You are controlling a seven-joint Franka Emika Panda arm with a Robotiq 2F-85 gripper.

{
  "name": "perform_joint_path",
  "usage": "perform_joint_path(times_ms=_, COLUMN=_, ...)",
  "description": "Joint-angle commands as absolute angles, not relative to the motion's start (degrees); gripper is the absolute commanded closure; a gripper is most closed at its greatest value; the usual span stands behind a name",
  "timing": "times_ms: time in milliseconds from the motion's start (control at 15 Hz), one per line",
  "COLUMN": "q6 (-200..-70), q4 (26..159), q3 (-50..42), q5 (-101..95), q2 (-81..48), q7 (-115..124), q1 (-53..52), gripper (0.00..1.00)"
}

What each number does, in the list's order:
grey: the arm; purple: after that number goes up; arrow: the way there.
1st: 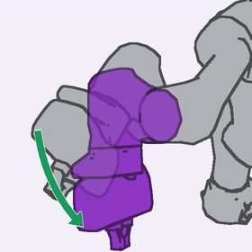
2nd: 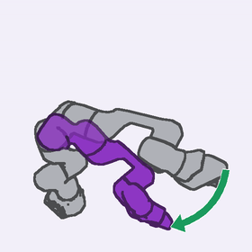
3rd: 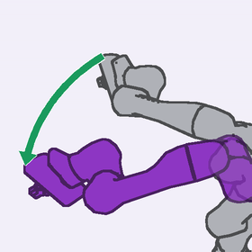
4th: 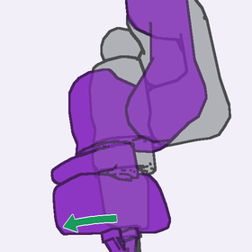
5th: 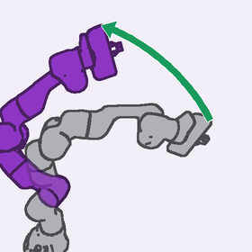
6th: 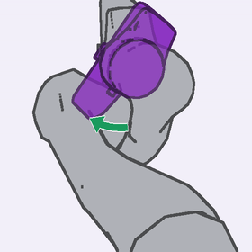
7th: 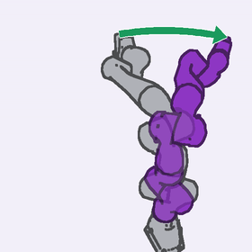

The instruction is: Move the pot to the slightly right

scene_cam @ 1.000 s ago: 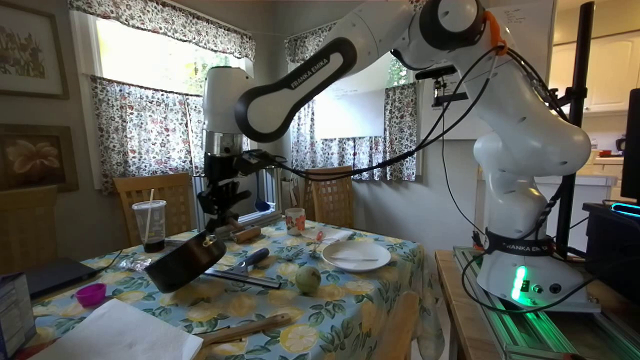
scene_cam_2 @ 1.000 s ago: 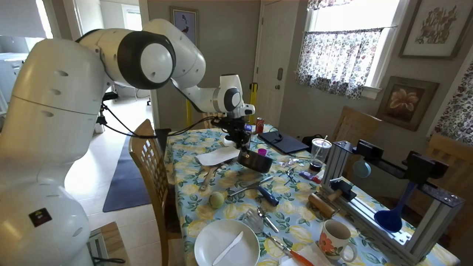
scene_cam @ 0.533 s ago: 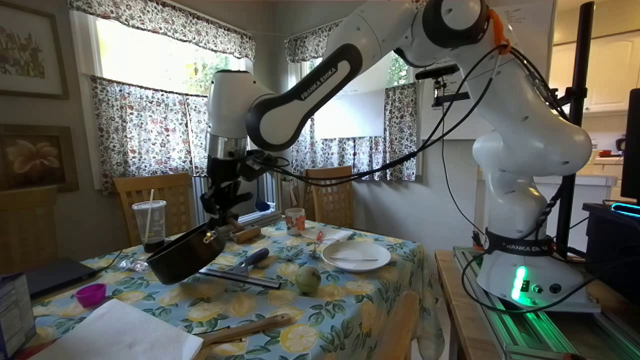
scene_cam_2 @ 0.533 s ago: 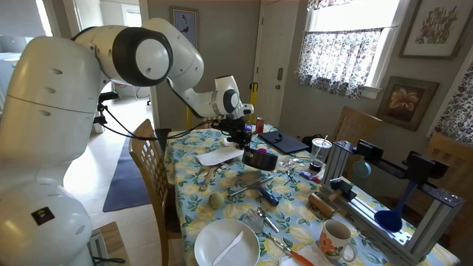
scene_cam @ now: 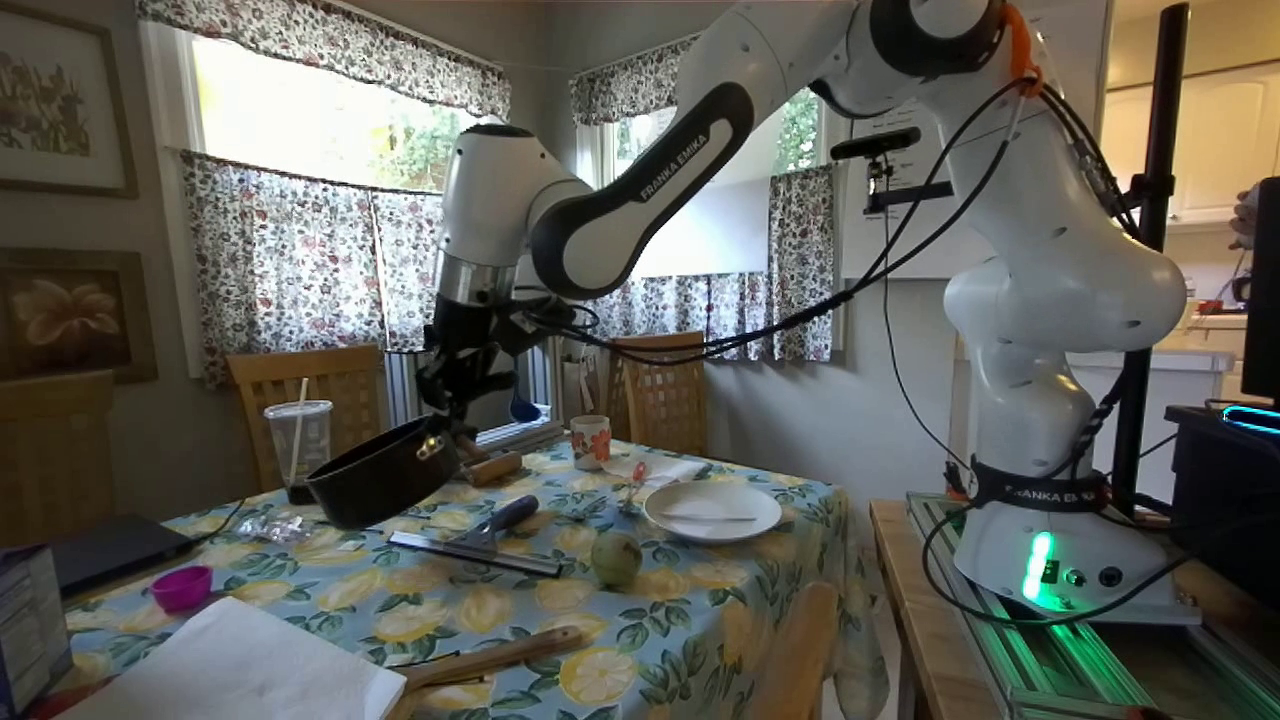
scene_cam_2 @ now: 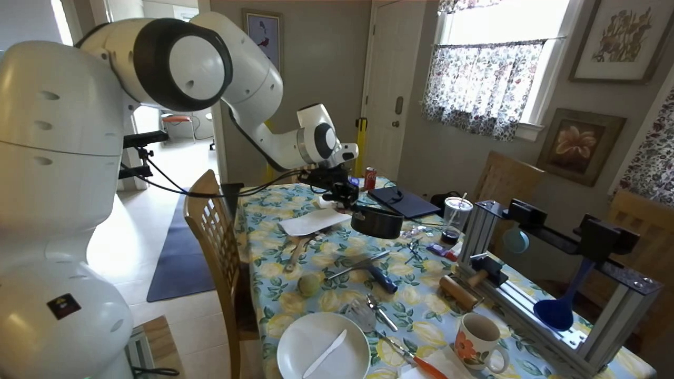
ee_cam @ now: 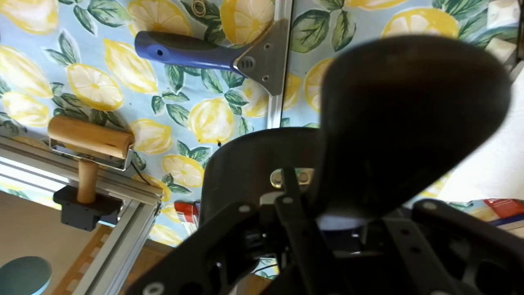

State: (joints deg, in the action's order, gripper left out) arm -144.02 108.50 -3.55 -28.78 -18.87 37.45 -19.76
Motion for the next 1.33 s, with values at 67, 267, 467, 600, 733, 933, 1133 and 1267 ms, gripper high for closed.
perform_joint_path(times_ms=67, q6=-149.04, q4=116.87, q3=-6.09, q5=-37.30, q2=-11.38, q7=49.07, q1=-19.54, gripper=0.93)
perform_joint_path(times_ms=267, q6=-151.27, q4=120.39, q3=-6.08, q5=-41.20, q2=-9.27, q7=55.35, q1=-17.44, gripper=0.93)
perform_joint_path(times_ms=467, q6=-154.79, q4=123.31, q3=-5.41, q5=-43.15, q2=-8.35, q7=58.72, q1=-14.65, gripper=0.93)
perform_joint_path(times_ms=600, q6=-157.40, q4=124.81, q3=-7.51, q5=-43.74, q2=-8.23, q7=59.72, q1=-15.24, gripper=0.93)
perform_joint_path(times_ms=733, q6=-159.80, q4=125.37, q3=-8.18, q5=-43.48, q2=-8.93, q7=58.65, q1=-14.48, gripper=0.93)
perform_joint_path(times_ms=933, q6=-163.32, q4=125.90, q3=-8.75, q5=-41.94, q2=-10.00, q7=55.99, q1=-13.49, gripper=0.93)
perform_joint_path(times_ms=1133, q6=-165.45, q4=125.88, q3=-8.64, q5=-39.85, q2=-11.25, q7=52.88, q1=-11.73, gripper=0.93)
perform_joint_path(times_ms=1267, q6=-166.53, q4=125.59, q3=-8.37, q5=-38.85, q2=-12.33, q7=50.78, q1=-10.35, gripper=0.93)
